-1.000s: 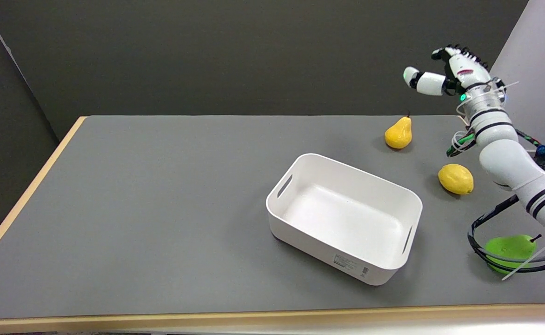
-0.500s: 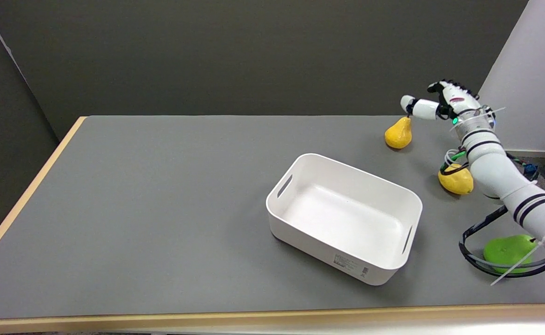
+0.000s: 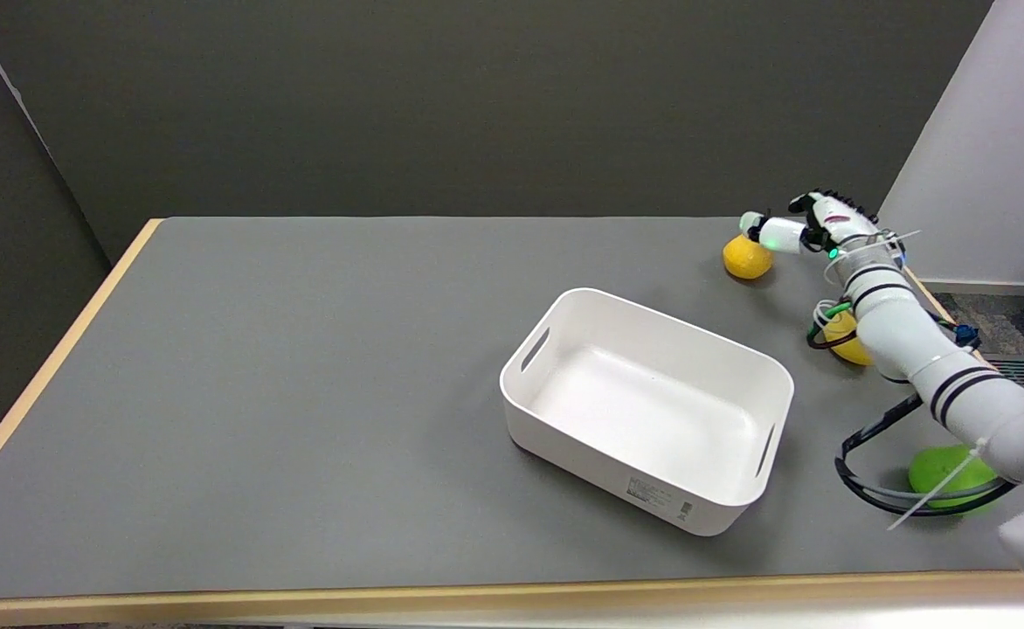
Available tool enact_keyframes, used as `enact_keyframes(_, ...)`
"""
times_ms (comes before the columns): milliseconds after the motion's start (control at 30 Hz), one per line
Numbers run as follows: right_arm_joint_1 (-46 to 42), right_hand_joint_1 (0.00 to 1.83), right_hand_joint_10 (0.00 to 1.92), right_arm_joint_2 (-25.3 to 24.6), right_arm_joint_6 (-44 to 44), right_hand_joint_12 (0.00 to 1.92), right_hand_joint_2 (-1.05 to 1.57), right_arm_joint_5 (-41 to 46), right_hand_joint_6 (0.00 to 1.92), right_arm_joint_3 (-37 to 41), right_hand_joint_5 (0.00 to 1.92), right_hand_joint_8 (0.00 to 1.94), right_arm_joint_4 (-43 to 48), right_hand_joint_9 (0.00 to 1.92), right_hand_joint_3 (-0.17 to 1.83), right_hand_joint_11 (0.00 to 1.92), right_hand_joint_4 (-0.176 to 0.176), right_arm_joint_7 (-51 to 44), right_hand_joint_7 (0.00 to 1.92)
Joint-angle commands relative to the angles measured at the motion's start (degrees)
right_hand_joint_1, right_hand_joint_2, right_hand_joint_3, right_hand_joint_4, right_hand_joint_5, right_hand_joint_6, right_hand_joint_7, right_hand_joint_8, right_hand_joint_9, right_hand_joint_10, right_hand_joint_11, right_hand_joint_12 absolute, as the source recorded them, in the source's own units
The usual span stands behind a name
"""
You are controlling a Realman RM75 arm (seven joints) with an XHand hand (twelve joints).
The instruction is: Pick up the pear at the top right corner.
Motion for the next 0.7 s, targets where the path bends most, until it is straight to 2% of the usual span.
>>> enact_keyframes(33, 5.25, 0.25, 0.65, -4.47, -2.19, 1.11, 0.52, 0.31, 0.44, -2.89, 0.14, 0.41, -10.15, 0.05, 0.9, 0.0, -0.128, 0.03, 0.22)
enact_keyframes(500, 6.82, 0.26, 0.64, -6.34, -2.35, 1.12, 0.52, 0.27, 0.43, -4.34, 0.14, 0.38, -12.96, 0.06, 0.9, 0.0, -0.127, 0.03, 0.22)
enact_keyframes(567, 7.31, 0.3, 0.63, -6.47, -2.35, 1.17, 0.56, 0.26, 0.39, -5.07, 0.16, 0.34, -13.04, 0.07, 0.82, 0.0, -0.126, 0.03, 0.25)
enact_keyframes(700, 8.55, 0.32, 0.63, -6.78, -2.35, 1.19, 0.57, 0.31, 0.38, -6.7, 0.16, 0.33, -13.86, 0.09, 0.82, 0.01, -0.114, 0.03, 0.26)
